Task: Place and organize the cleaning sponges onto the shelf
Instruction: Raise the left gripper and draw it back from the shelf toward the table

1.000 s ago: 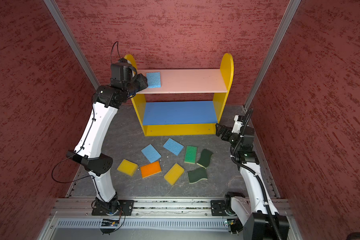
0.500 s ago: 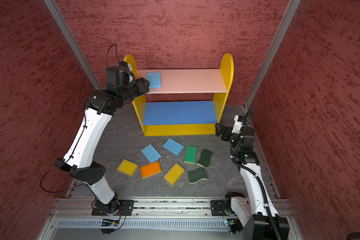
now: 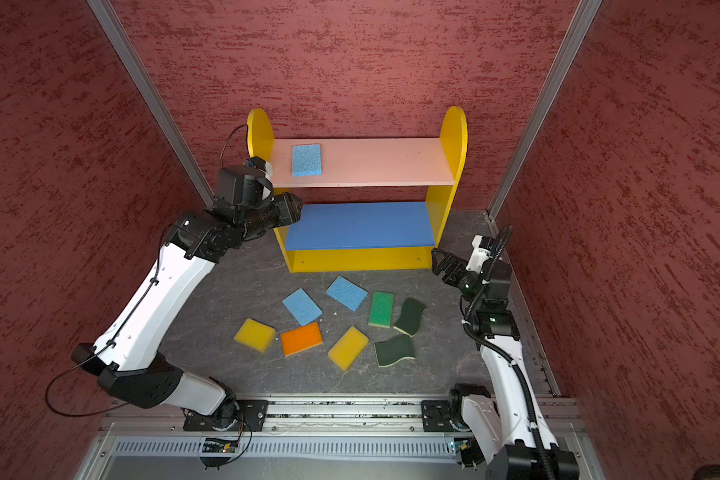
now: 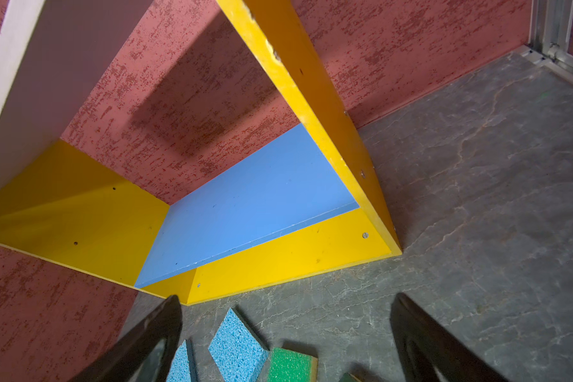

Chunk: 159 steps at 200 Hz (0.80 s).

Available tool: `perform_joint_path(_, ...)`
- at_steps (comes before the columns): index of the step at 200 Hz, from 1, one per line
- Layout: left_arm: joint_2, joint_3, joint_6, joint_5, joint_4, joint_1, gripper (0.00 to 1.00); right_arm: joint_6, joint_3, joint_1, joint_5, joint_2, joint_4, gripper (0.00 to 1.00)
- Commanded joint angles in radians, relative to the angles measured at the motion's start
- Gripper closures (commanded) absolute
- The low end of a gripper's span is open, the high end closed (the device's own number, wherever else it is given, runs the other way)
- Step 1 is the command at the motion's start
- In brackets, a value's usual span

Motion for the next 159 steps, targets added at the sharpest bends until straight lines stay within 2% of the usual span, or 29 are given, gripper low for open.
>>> perform_joint_path(1,-0.068,-0.125,-0.03,-0.024,0.028,0.0,0.4,0.038,-0.01,0.004,-0.055,-0.009,0.02,0.01)
perform_joint_path(23,-0.117,-0.236,-0.06,-0.028,0.03,0.0,0.4,0.036,-0.018,0.005,-0.06,-0.013,-0.001,0.01)
perform_joint_path(44,-0.16,-0.335,-0.086,-0.027,0.039,-0.001,0.4,-0.015,-0.056,0.006,-0.136,-0.06,0.049,0.01)
perform_joint_path(72,-0.199,-0.439,-0.112,-0.019,0.042,0.0,0.4,-0.004,-0.094,0.009,-0.123,-0.129,0.072,0.01)
perform_joint_path(87,-0.21,-0.478,-0.121,-0.02,0.038,0.0,0.4,0.01,-0.095,0.013,-0.177,-0.107,0.092,0.01)
perform_joint_path(127,-0.243,-0.577,-0.147,-0.018,0.035,0.004,0.39,0.125,-0.127,0.048,-0.179,-0.049,0.193,0.01)
perform_joint_path(143,-0.256,-0.627,-0.159,0.002,0.045,0.017,0.39,0.151,-0.094,0.061,-0.255,0.036,0.181,0.01)
perform_joint_path(159,-0.266,-0.674,-0.171,0.029,0.056,0.037,0.39,0.147,-0.054,0.101,-0.26,0.123,0.148,0.03)
